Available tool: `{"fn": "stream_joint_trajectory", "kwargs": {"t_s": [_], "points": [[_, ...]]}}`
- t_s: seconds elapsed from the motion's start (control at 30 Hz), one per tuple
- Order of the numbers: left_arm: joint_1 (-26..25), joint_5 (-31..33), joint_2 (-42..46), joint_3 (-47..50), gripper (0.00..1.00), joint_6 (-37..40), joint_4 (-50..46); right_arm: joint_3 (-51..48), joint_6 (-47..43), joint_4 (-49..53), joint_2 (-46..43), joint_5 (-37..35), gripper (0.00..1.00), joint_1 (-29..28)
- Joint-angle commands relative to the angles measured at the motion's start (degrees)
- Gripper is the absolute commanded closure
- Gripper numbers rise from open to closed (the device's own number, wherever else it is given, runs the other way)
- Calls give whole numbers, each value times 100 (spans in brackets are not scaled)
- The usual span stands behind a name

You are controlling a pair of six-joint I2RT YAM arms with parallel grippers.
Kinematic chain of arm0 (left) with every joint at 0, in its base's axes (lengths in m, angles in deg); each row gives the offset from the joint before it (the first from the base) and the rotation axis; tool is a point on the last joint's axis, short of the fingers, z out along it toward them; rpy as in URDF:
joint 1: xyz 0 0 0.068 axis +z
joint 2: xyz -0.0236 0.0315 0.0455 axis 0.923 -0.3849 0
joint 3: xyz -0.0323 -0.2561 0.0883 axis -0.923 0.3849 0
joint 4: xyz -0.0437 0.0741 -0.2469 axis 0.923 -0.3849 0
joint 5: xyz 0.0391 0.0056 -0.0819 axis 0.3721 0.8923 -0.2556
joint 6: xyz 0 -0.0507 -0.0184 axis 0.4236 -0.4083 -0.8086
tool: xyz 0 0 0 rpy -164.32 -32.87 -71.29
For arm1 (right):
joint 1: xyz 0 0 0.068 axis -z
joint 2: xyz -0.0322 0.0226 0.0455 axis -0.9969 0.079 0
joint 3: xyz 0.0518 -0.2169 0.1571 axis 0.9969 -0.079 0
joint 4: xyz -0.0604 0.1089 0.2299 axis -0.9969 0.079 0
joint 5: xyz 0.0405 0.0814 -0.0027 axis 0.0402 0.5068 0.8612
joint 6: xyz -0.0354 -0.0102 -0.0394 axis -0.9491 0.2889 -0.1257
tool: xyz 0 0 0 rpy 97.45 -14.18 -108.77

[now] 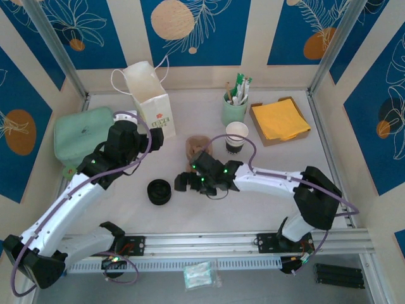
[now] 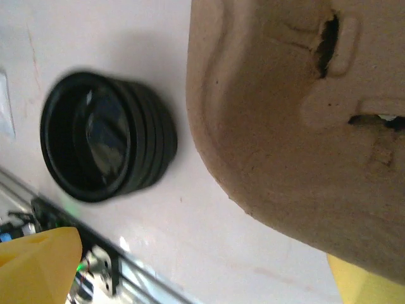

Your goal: Pack the takeout coffee

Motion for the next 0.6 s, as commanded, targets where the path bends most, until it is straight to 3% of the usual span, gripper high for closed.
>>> {"fn": "stream_joint_trajectory", "kwargs": {"t_s": [0.0, 0.37, 0.57], "points": [[69, -183, 145, -99, 1, -104, -149, 443, -332, -225, 353, 69, 0, 428], [75, -291, 384, 136, 1, -254, -252, 2464, -920, -119, 2156, 581, 2, 1611], [75, -410, 385, 112, 1, -305, -354, 2625, -1255, 208, 1899, 957, 3, 1790]]}}
